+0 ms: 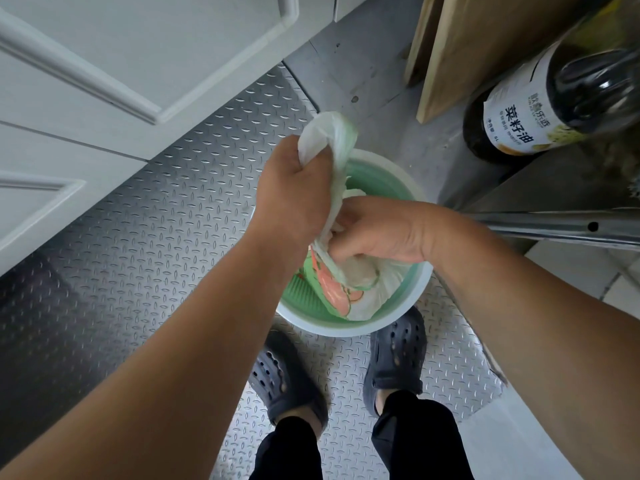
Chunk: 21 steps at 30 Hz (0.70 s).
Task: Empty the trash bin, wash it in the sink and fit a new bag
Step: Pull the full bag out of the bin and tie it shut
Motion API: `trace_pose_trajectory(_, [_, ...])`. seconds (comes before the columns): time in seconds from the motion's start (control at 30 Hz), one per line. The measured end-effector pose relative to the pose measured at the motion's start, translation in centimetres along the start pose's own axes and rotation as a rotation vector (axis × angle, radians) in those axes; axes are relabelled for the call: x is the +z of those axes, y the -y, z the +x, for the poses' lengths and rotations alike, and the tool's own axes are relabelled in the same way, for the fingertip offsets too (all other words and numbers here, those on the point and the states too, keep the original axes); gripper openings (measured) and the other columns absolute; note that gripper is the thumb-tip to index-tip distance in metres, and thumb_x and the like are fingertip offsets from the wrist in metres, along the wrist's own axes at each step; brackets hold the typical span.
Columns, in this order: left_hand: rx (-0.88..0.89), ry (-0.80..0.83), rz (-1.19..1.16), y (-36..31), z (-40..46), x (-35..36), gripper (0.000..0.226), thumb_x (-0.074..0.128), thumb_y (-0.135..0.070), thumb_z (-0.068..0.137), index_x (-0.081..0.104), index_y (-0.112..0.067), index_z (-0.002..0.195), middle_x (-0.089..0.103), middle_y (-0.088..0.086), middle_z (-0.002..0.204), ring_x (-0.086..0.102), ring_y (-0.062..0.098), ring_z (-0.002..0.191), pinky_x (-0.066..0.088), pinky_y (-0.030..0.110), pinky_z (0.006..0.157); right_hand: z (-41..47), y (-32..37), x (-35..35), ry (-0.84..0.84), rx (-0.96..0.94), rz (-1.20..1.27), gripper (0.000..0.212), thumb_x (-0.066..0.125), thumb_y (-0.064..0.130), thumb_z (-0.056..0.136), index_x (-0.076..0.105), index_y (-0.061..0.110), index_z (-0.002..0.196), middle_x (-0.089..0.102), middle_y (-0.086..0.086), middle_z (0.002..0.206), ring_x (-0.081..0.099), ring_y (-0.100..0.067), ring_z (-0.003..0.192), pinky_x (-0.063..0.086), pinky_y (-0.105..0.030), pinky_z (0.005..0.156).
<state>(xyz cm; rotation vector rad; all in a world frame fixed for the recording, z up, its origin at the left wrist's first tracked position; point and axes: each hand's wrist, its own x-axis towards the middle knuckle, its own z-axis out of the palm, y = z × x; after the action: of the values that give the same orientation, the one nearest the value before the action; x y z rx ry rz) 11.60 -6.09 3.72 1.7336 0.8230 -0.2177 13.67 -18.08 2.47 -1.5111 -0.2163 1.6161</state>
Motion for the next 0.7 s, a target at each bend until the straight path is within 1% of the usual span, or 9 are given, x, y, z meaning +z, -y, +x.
trace_pose_trajectory(0.1, [0.024, 0.081, 0.049, -0.6, -0.1, 0.2, 0.014, 0.054, -0.028, 0.086, 0.063, -0.017, 0.088, 0.063, -0.001, 0.073, 0.058, 0.019, 0.068, 0.053, 0.043, 0.065, 0.1, 0.2, 0.3, 0.023, -0.005, -0.058, 0.039, 0.072, 0.028, 0.059, 0.072, 0.013, 0.095, 0.075, -0.008, 0.098, 0.072, -0.022, 0.095, 0.056, -0.037, 0.089])
trace_pose_trajectory(0.2, [0.095, 0.162, 0.188, -1.2, 0.0, 0.6, 0.011, 0.054, -0.029, 0.088, 0.061, -0.022, 0.087, 0.059, -0.008, 0.069, 0.056, 0.017, 0.066, 0.047, 0.029, 0.059, 0.0, 0.3, 0.6, 0.020, -0.017, -0.061, 0.016, 0.068, 0.021, 0.055, 0.065, 0.016, 0.070, 0.062, -0.001, 0.070, 0.060, -0.015, 0.067, 0.050, -0.033, 0.068])
trace_pose_trajectory(0.27, [0.101, 0.193, 0.248, -1.5, 0.2, 0.8, 0.012, 0.054, -0.029, 0.088, 0.062, -0.021, 0.091, 0.061, -0.007, 0.073, 0.060, 0.021, 0.071, 0.050, 0.033, 0.063, -0.4, 0.2, 0.4, 0.073, -0.023, -0.002, 0.009, 0.061, 0.007, 0.059, 0.060, 0.004, 0.067, 0.051, -0.006, 0.065, 0.050, -0.017, 0.063, 0.043, -0.032, 0.065])
trace_pose_trajectory(0.33, [0.064, 0.201, 0.229, -1.6, 0.3, 0.9, 0.014, 0.055, -0.030, 0.089, 0.064, -0.020, 0.094, 0.066, -0.003, 0.078, 0.065, 0.025, 0.078, 0.054, 0.036, 0.068, -0.7, -0.2, 0.2, 0.173, -0.025, 0.115, 0.026, 0.060, -0.002, 0.065, 0.060, -0.011, 0.090, 0.056, -0.018, 0.080, 0.054, -0.024, 0.077, 0.048, -0.040, 0.075])
trace_pose_trajectory(0.4, [0.035, 0.195, 0.196, -1.5, 0.4, 1.0, 0.013, 0.056, -0.029, 0.088, 0.064, -0.021, 0.093, 0.067, -0.003, 0.077, 0.065, 0.023, 0.075, 0.054, 0.035, 0.066, -1.0, -0.4, 0.1, 0.287, -0.044, 0.256, 0.040, 0.063, -0.005, 0.074, 0.060, -0.005, 0.114, 0.059, -0.029, 0.111, 0.057, -0.033, 0.101, 0.048, -0.051, 0.098])
trace_pose_trajectory(0.43, [0.030, 0.202, 0.183, -1.4, 0.3, 1.1, 0.011, 0.056, -0.028, 0.088, 0.064, -0.020, 0.090, 0.066, -0.003, 0.074, 0.064, 0.022, 0.071, 0.053, 0.034, 0.064, -1.0, -0.5, 0.1, 0.321, -0.068, 0.320, 0.046, 0.063, -0.004, 0.078, 0.059, 0.001, 0.123, 0.057, -0.027, 0.123, 0.056, -0.035, 0.112, 0.043, -0.051, 0.106])
trace_pose_trajectory(0.5, [0.022, 0.232, 0.151, -1.2, 0.2, 1.2, 0.010, 0.056, -0.026, 0.088, 0.063, -0.019, 0.085, 0.063, -0.001, 0.069, 0.060, 0.022, 0.064, 0.051, 0.035, 0.060, -1.0, -0.7, 0.0, 0.356, -0.113, 0.388, 0.052, 0.066, 0.000, 0.080, 0.056, 0.006, 0.130, 0.056, -0.017, 0.130, 0.054, -0.030, 0.122, 0.040, -0.044, 0.111])
trace_pose_trajectory(0.6, [-0.008, 0.293, 0.092, -1.1, 0.1, 1.0, 0.014, 0.060, -0.026, 0.088, 0.065, -0.013, 0.092, 0.068, 0.016, 0.082, 0.061, 0.022, 0.068, 0.056, 0.047, 0.066, -0.8, -0.9, 0.5, 0.271, -0.117, 0.305, 0.040, 0.072, 0.005, 0.079, 0.066, 0.016, 0.117, 0.069, -0.004, 0.116, 0.064, -0.019, 0.113, 0.050, -0.032, 0.101])
trace_pose_trajectory(0.7, [0.023, 0.307, 0.122, -1.1, 0.4, 0.7, 0.015, 0.057, -0.025, 0.089, 0.065, -0.013, 0.095, 0.070, 0.016, 0.089, 0.062, 0.021, 0.072, 0.056, 0.049, 0.073, -0.3, -0.8, 1.1, 0.021, -0.088, 0.229, 0.030, 0.080, 0.017, 0.073, 0.075, 0.019, 0.102, 0.076, -0.003, 0.106, 0.070, -0.018, 0.105, 0.051, -0.034, 0.100])
